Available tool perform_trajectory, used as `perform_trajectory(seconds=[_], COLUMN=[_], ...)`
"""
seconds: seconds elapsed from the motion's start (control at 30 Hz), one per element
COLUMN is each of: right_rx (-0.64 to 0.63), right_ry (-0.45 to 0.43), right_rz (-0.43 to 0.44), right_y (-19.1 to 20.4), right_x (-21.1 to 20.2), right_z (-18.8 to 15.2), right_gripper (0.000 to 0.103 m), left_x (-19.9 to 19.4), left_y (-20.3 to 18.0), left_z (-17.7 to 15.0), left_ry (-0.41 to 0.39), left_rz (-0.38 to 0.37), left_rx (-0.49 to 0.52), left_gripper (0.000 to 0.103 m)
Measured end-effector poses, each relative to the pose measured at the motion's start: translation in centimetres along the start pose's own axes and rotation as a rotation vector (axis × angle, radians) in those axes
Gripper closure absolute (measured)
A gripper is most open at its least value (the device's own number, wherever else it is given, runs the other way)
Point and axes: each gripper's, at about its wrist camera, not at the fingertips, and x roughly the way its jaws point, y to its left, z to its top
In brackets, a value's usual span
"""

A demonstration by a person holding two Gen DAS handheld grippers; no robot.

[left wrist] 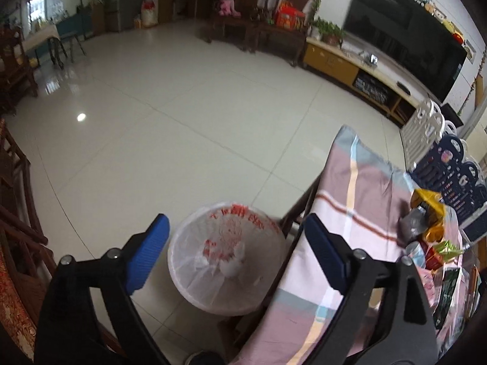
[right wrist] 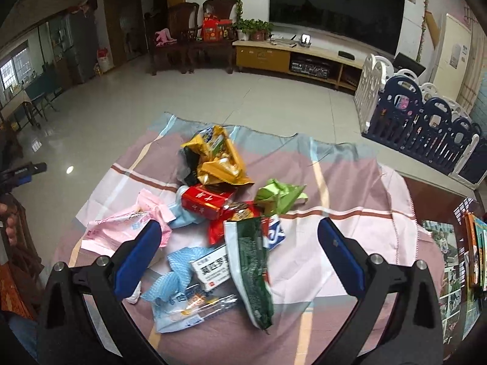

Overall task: Collect trash
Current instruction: 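Carry the white bag with the left tool to the wastebasket and release, then grasp the green snack bag with the right tool and lift it, then carry the green bag with the right tool over the wastebasket and open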

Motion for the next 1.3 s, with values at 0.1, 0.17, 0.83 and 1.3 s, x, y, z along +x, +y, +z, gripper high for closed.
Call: perform_trajectory(seconds=[0.1,0.17,0.83,1.3], right_rx=[0.033,0.074,0.128,0.135], right_ry=[-0.014,0.011,0.022,-0.025], right_rz=[-0.027,-0.039,0.154,0.383], right_y=[-2.0,-3.3,-4.6,0.6], right_x=[-0.2,0.6,3.5,0.4], right_z=[0.0,-0.4,-1.6,0.5], right_gripper=[0.003,0.003,0.096,0.096], left_x=[-3.1,-4.4,-4.9,-8.5], left_y=[-2.7,-5.3,-15.7,-12.6], left_z=[-0.5,-1.4,-5.9,-2.8], left_ry=[-0.087,-0.093,-0.076,-0.193], left_rz=[-0.041,-0.072,-0.145,-0.161], left_rx=[-0.013,0.003,0.132,0.086], left_gripper=[0.003,0.003,0.003,0.003])
